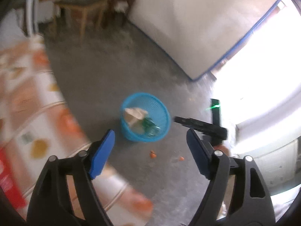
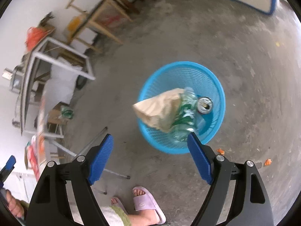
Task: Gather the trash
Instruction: 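Swing back to the table and grasp the red snack bag with the right tool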
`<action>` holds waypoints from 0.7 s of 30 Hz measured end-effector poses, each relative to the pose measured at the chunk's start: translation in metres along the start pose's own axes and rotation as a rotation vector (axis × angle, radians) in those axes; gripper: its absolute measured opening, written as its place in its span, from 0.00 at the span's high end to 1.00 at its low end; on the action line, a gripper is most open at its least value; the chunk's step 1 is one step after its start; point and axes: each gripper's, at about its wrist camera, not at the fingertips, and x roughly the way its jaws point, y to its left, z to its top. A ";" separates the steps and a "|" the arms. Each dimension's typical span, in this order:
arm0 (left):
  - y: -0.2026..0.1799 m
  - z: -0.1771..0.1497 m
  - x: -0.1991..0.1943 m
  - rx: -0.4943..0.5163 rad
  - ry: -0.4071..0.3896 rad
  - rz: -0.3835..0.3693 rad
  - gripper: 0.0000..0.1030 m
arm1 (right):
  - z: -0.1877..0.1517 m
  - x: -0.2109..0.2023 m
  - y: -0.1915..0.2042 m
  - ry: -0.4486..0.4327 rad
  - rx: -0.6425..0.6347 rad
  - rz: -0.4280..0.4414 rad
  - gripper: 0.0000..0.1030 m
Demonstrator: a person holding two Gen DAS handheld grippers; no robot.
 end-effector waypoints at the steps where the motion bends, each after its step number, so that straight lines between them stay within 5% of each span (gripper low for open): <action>1: 0.004 -0.012 -0.018 0.008 -0.032 0.017 0.23 | -0.006 -0.008 0.009 -0.008 -0.022 0.009 0.23; 6: 0.025 -0.082 -0.092 0.039 -0.158 0.119 0.19 | -0.036 -0.047 0.066 -0.023 -0.157 0.058 0.23; 13: 0.080 -0.174 -0.168 -0.104 -0.295 0.204 0.18 | -0.078 -0.076 0.195 0.017 -0.420 0.197 0.20; 21: 0.143 -0.235 -0.221 -0.289 -0.425 0.277 0.18 | -0.126 -0.031 0.335 0.195 -0.524 0.429 0.17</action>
